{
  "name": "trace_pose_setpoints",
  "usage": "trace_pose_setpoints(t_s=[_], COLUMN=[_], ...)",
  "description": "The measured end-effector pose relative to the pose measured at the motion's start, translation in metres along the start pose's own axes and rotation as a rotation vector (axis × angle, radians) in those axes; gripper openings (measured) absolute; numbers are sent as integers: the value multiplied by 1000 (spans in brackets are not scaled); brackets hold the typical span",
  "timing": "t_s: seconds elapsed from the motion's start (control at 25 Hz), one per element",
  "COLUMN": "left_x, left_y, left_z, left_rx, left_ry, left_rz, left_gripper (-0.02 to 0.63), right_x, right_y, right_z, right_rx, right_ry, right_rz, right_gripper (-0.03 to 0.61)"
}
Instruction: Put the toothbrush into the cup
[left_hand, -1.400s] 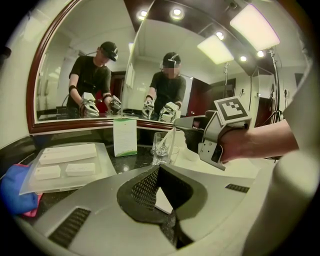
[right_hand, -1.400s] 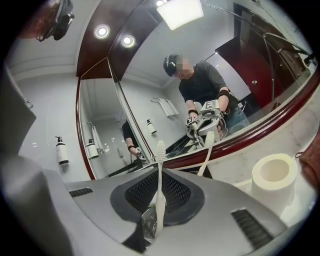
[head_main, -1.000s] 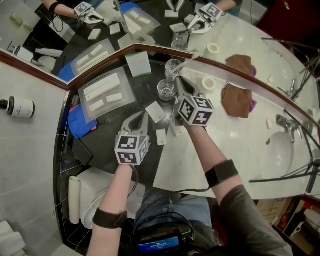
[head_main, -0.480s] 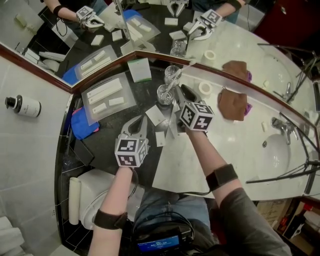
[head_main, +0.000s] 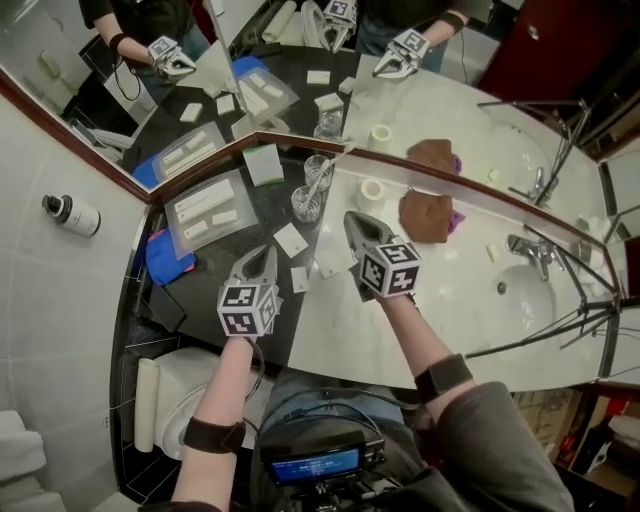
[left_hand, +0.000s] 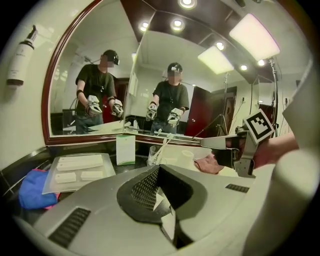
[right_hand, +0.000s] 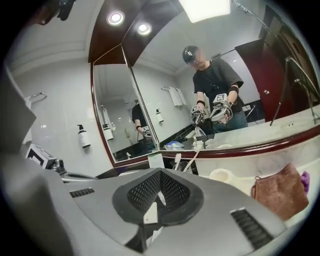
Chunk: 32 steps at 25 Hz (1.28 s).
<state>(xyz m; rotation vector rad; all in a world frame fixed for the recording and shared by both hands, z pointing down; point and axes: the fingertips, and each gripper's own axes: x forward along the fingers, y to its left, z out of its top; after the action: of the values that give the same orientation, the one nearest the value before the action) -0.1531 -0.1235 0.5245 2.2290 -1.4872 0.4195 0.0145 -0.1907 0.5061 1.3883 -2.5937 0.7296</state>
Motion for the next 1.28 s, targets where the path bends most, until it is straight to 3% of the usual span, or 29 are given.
trace_pose_setpoints(t_s=[0.24,0.68,1.0,1.28], left_x=[-24,-68,-84,-89], left_y=[-22,-54,-74,-76], left_z=[16,10,-5,-15], left_rx=[6,8,41,5], left_ry=[-28,-45,-30,-35], left_rz=[-7,-15,-38,-7], left_gripper=[2,2,0,2], right_x=[-57,-149,-191,-201], right_y=[9,-1,-30,-31], right_z=[4,-7,-35,-38], right_rx=[-144,-219,-113,-95], right_ry=[60,62,59,55], right_rz=[16,-40,-111,-109], right_gripper=[5,5,6,6])
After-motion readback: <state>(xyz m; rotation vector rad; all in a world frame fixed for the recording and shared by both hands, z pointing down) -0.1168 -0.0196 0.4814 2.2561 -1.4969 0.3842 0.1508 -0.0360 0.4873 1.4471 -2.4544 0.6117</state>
